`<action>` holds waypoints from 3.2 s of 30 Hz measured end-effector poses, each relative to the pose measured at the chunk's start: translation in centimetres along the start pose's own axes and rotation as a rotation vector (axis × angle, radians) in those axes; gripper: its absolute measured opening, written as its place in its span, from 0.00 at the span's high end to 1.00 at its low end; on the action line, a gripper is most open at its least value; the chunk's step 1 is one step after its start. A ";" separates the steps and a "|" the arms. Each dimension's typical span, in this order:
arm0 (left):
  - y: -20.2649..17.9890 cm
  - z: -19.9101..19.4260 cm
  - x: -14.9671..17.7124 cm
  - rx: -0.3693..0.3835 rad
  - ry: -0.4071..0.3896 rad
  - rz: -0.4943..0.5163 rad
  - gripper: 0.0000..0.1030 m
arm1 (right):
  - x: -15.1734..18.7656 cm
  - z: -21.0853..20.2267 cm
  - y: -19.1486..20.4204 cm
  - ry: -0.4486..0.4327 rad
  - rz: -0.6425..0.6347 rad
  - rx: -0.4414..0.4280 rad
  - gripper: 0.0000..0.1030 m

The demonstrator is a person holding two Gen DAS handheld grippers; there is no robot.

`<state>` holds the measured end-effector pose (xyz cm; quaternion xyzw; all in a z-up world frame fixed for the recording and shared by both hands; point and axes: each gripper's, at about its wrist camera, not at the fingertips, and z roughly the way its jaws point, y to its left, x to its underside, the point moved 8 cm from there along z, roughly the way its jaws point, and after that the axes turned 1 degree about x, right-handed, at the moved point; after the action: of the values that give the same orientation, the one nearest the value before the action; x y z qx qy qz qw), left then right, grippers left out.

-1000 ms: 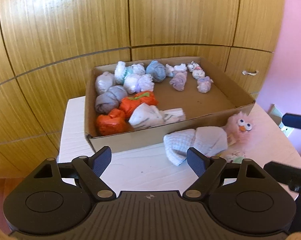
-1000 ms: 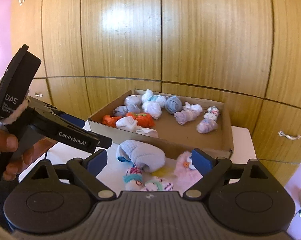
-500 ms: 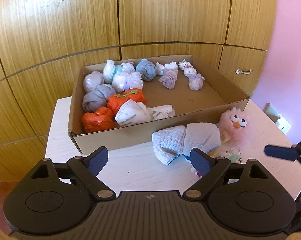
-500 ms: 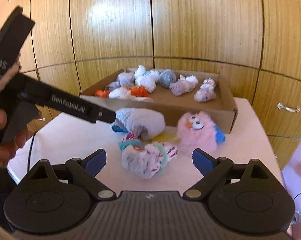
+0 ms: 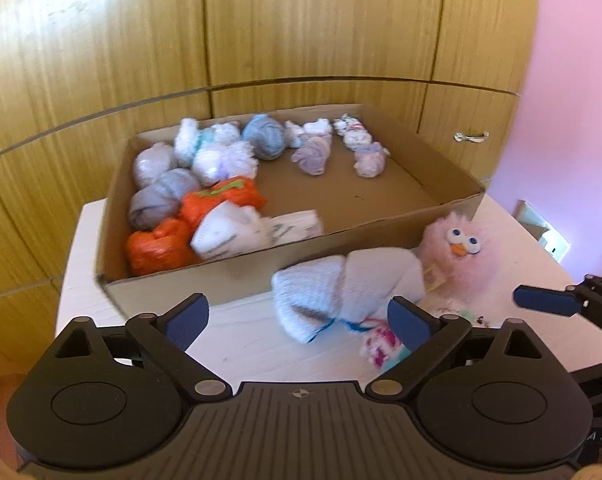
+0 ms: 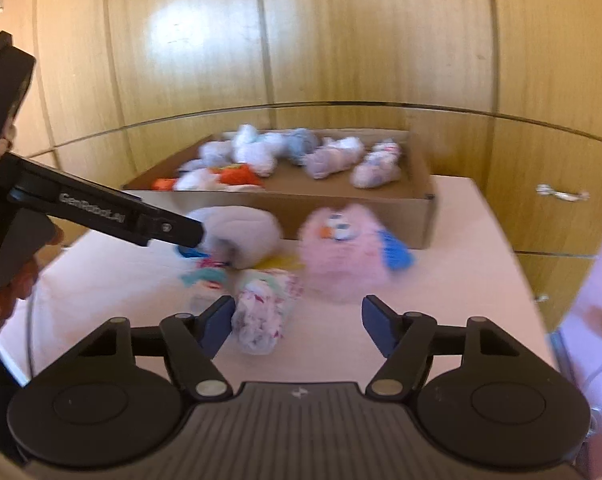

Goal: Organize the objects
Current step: 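Move both tools toward the remaining socks on the table, then grasp the pale blue knit sock with the left gripper while the right grasps a pink-print sock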

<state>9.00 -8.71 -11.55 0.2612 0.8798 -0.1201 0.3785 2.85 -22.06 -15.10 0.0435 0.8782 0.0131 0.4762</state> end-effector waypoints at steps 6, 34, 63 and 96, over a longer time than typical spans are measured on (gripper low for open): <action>-1.5 1.7 -0.7 -0.005 -0.002 0.010 0.01 | 0.2 -0.8 -2.5 -0.012 0.036 0.089 0.35; -2.2 3.4 -1.2 -0.003 0.067 -0.260 0.01 | 0.0 0.2 0.6 -0.035 0.030 0.048 0.25; -0.2 1.7 -1.7 0.007 0.029 -0.255 0.28 | 0.7 0.1 0.9 -0.031 0.000 0.074 0.40; 4.0 1.3 1.5 -0.027 0.014 -0.198 0.28 | 0.3 0.7 0.5 -0.046 -0.099 0.097 0.43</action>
<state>11.11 -5.31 -13.58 0.1688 0.9056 -0.1430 0.3620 3.33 -21.53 -15.66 0.0234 0.8678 -0.0543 0.4935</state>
